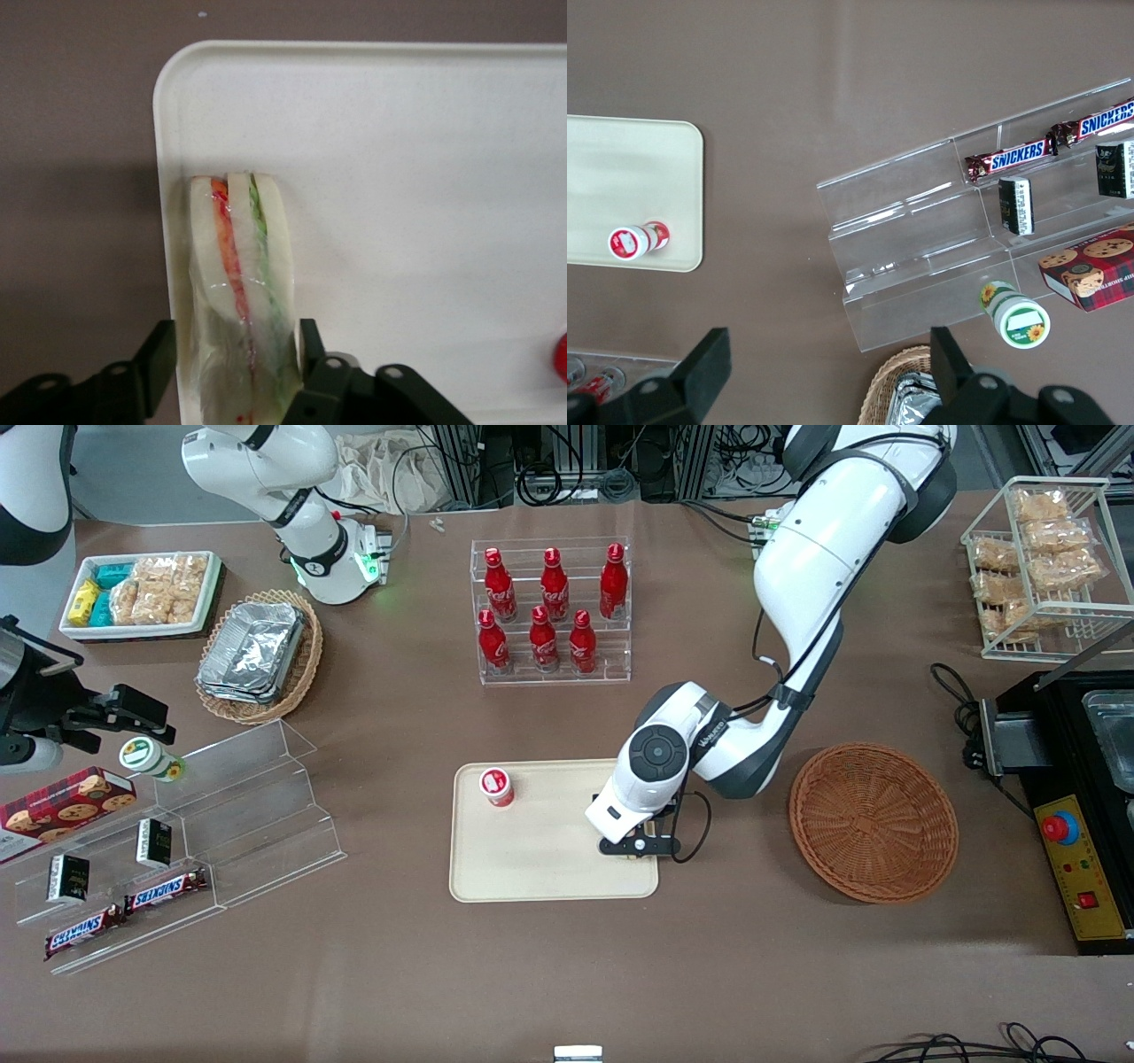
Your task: Place sandwich from basket to tray
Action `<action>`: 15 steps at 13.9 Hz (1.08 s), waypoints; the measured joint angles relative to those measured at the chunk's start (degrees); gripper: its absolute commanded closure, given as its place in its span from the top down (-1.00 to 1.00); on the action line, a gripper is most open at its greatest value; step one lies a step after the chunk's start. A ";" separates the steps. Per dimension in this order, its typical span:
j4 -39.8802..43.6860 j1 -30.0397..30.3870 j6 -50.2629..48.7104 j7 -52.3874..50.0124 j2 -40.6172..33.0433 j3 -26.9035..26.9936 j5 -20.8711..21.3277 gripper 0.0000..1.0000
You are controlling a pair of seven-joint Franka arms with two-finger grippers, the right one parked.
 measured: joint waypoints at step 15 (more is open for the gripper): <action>2.47 18.60 -37.20 21.52 -26.42 0.51 -5.45 0.99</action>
